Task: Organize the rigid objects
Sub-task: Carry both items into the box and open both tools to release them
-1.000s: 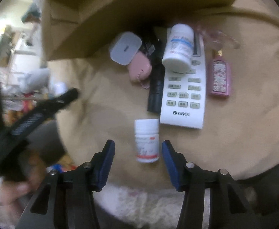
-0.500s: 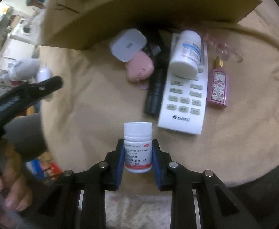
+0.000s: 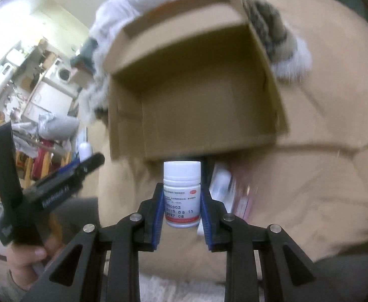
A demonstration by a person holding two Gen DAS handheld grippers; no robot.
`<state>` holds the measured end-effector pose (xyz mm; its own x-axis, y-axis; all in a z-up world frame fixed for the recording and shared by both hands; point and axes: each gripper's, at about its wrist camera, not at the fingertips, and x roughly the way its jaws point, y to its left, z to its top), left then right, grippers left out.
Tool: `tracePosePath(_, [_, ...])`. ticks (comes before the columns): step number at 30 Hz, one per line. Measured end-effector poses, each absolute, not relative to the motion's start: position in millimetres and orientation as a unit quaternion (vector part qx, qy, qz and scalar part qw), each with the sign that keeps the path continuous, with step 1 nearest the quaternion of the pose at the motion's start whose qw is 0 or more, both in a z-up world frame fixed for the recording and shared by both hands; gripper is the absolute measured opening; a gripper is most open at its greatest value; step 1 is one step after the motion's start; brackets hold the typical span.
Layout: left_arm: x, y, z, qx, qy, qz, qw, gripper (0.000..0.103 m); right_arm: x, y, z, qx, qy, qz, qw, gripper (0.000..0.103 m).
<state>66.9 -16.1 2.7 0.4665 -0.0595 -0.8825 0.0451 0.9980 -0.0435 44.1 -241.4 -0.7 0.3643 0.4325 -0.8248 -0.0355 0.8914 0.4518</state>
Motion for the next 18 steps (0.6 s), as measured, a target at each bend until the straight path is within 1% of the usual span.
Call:
tracePosePath(4, [92.6,-37.2,17.2,0.024,0.504,-0.046,0.862,0.048,77.4,-252.7,12.0,0.175,0.524,0.142,0.822,0.028])
tracePosePath(9, [118.1,-52.8,10.6,0.051,0.494,-0.062,0.866,0.048,107.9,-260.2,9.9,0.167,0.525,0.138,0.823,0.028])
tracePosePath(13, [135.7,-63.6,-3.8,0.063,0.496,-0.073,0.863,0.048,132.9,-259.3,-8.5,0.156,0.538,0.131,0.818,0.028])
tracePosePath(18, [152.6,-79.7,-41.2,0.086,0.516,-0.095,0.847,0.049,157.1,-256.7,-40.5,0.153,0.558,0.119,0.807,0.028])
